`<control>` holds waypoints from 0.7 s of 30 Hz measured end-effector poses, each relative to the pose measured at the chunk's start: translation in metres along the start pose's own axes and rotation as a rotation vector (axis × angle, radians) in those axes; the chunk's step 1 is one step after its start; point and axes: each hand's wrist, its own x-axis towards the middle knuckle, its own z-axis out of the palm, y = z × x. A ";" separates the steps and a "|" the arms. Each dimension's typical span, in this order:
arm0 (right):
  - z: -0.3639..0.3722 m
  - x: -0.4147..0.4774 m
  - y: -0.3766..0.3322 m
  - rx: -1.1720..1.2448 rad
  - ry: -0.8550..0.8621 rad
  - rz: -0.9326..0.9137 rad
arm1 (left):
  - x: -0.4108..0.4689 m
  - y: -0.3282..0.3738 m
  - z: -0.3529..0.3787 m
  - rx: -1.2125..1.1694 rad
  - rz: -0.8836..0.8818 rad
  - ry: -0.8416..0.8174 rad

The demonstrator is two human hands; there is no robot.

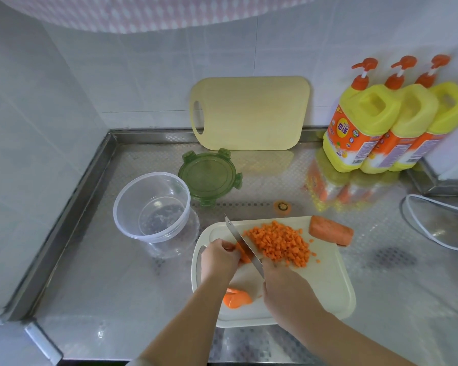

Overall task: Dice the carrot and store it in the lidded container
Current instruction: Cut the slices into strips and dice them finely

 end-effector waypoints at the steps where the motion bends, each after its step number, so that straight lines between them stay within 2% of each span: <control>1: 0.000 0.000 -0.002 -0.009 0.001 0.005 | 0.000 0.000 0.000 -0.004 -0.003 0.002; 16: 0.004 0.008 -0.012 -0.150 -0.108 0.057 | 0.002 0.003 -0.004 -0.049 -0.019 -0.043; 21: 0.008 0.015 0.001 -0.058 -0.104 0.044 | -0.001 0.005 -0.006 -0.013 -0.009 -0.062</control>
